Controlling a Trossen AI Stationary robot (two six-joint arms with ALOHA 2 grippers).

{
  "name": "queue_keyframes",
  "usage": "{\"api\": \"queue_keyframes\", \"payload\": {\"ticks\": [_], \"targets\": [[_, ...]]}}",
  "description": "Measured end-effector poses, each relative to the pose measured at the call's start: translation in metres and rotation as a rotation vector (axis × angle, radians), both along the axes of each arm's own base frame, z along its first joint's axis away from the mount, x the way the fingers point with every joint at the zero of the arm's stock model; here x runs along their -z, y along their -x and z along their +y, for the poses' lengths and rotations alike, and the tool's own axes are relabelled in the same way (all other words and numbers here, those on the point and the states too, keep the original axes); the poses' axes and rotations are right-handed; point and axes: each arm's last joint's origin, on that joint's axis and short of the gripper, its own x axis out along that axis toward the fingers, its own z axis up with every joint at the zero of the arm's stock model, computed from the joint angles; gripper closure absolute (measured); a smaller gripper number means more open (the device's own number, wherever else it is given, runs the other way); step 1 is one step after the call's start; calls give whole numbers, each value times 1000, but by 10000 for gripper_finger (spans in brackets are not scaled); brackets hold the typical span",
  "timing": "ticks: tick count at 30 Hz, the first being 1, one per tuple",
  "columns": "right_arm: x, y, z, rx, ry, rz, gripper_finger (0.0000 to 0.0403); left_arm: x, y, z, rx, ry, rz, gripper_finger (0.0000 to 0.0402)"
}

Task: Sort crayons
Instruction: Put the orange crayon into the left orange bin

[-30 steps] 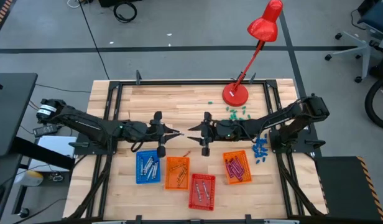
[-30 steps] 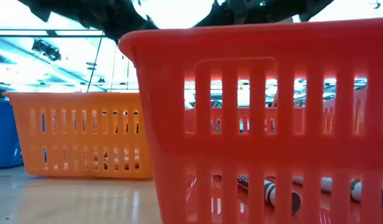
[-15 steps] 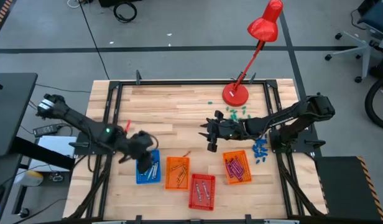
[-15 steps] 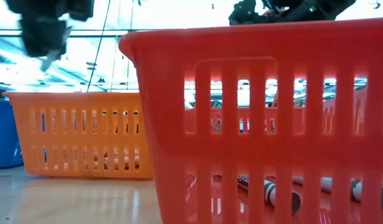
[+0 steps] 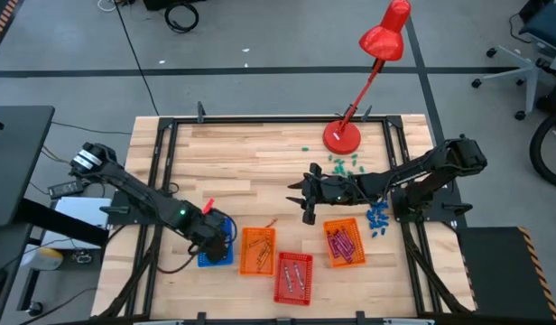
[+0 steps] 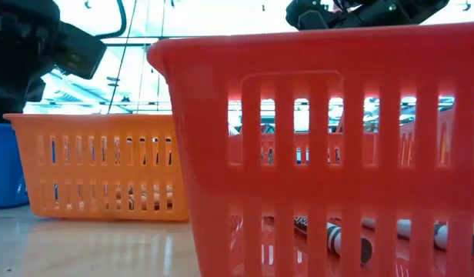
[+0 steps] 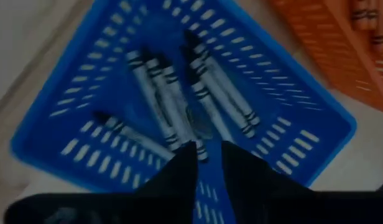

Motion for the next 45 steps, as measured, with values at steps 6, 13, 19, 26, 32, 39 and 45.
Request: {"api": "queue_keyframes", "payload": {"ticks": [6, 13, 19, 26, 32, 39, 45], "targets": [[1, 0, 0, 0, 2, 9, 239, -7, -10, 6, 76, 60, -9, 254], [3, 2, -1, 6, -2, 34, 239, -45, -38, 27, 99, -31, -179, 227], [7, 3, -1, 16, -22, 66, 239, -37, -73, 60, 110, -182, -269, 239], [10, 4, 0, 25, -39, 97, 239, 0, -116, 96, 141, -205, -186, 241], [12, 6, 0, 40, -23, 121, 239, -7, -148, 102, 226, -238, -224, 241], [13, 6, 0, 49, -11, 127, 239, 12, -174, 97, 297, -124, -195, 241], [14, 7, 0, 51, -14, 132, 239, 24, -188, 94, 327, -95, -193, 226]]}}
